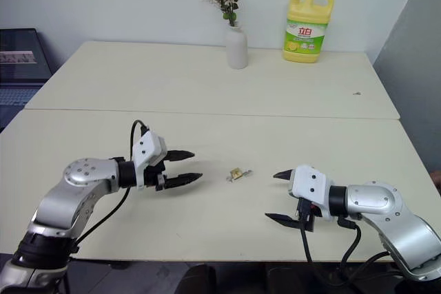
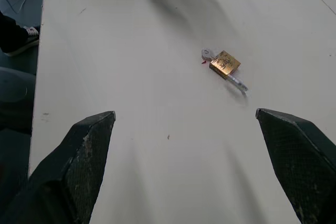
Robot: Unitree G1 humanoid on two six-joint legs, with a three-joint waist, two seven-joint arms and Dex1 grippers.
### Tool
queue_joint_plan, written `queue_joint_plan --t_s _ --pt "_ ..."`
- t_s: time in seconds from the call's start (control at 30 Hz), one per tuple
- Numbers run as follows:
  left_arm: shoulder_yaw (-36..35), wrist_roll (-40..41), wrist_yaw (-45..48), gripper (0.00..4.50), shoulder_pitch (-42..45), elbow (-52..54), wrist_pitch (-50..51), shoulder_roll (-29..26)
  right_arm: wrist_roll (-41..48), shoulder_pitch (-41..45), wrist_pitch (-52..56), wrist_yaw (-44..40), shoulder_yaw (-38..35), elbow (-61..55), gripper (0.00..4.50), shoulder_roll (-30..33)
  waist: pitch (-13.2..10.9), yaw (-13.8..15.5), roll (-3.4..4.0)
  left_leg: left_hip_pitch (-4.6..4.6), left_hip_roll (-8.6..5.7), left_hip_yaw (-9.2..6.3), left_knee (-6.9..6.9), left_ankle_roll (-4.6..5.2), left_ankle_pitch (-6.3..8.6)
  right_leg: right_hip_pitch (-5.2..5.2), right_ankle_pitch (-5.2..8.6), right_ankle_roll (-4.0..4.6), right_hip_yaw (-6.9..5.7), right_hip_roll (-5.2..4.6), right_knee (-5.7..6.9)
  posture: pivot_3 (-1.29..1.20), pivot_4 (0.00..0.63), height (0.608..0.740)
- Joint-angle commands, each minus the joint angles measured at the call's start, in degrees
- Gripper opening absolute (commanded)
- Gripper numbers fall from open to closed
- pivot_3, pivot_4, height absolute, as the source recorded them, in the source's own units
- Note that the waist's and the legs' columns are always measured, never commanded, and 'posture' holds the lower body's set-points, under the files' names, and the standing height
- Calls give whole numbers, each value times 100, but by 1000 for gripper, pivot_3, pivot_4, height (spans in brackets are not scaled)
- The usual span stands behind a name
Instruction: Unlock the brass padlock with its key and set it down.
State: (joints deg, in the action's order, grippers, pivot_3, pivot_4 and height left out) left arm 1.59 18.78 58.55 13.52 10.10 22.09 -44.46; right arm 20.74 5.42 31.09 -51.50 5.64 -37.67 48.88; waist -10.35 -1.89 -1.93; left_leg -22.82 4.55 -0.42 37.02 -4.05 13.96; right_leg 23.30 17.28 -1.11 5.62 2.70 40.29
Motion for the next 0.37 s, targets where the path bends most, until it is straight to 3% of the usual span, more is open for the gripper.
queue_joint_plan --t_s 0.03,0.37 --pt "-245 72 209 3286 -198 417 -297 -205 -39 16 -166 44 -95 38 4500 -57 0 0 0 0 1 0 0 0 0 0 0 0 -1 0 -1 0 150 740" --pt "-436 121 221 3286 -509 609 -489 -301 -157 199 -404 -89 -48 474 4500 -93 0 0 0 1 2 5 0 0 0 1 0 0 0 0 0 0 150 740"
